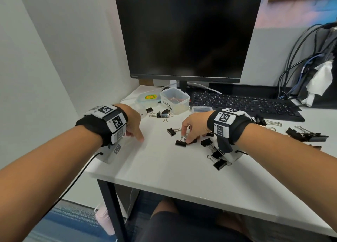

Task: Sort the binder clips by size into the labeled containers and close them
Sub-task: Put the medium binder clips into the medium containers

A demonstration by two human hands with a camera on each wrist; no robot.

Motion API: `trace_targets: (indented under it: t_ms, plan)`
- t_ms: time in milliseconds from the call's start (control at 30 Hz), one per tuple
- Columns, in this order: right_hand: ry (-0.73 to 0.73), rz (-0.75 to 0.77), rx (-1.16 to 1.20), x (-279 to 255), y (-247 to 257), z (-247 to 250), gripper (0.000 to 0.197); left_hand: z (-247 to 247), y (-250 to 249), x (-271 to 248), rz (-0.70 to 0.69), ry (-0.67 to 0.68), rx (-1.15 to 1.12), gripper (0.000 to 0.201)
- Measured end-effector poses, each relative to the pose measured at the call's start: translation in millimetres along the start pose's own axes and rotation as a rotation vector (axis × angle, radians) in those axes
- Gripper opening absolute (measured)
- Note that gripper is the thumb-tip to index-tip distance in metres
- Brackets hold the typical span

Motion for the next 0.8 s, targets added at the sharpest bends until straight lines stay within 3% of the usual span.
trace_targets:
  t_ms: [100, 267, 500, 667, 800]
  plan:
    - [0.006, -0.001, -0.014, -1, 6, 0, 0.038, -6, 6, -7, 0.004, 0.004, -0.032, 0.040]
    - [-0.013, 0.008, -0.057, -3, 15, 0, 0.033, 0, 8, -10, -0.064, -0.125, -0.027, 0.033]
    - [-0.038, 0.012, -0.045, -8, 22, 2, 0.039, -4, 23, -12, 0.002, -0.211, 0.036, 0.041]
    - [-0.070, 0.055, -0.115, -13, 29, 1, 0.038, -4, 16, -1, -0.114, -0.285, -0.013, 0.023]
    - [-0.088, 0.062, -0.132, -10, 26, 4, 0.032, 4, -2, 3, -0.238, -0.355, -0.059, 0.020]
Point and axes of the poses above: each hand's wrist, its own x-axis towards the middle knuckle, its own z-axis out of the back of the hand, y = z × x, the point moved 8 cm from there along x, towards the middle knuckle, and after that the axes turned 15 degrees about -z, right-handed, at the moved point
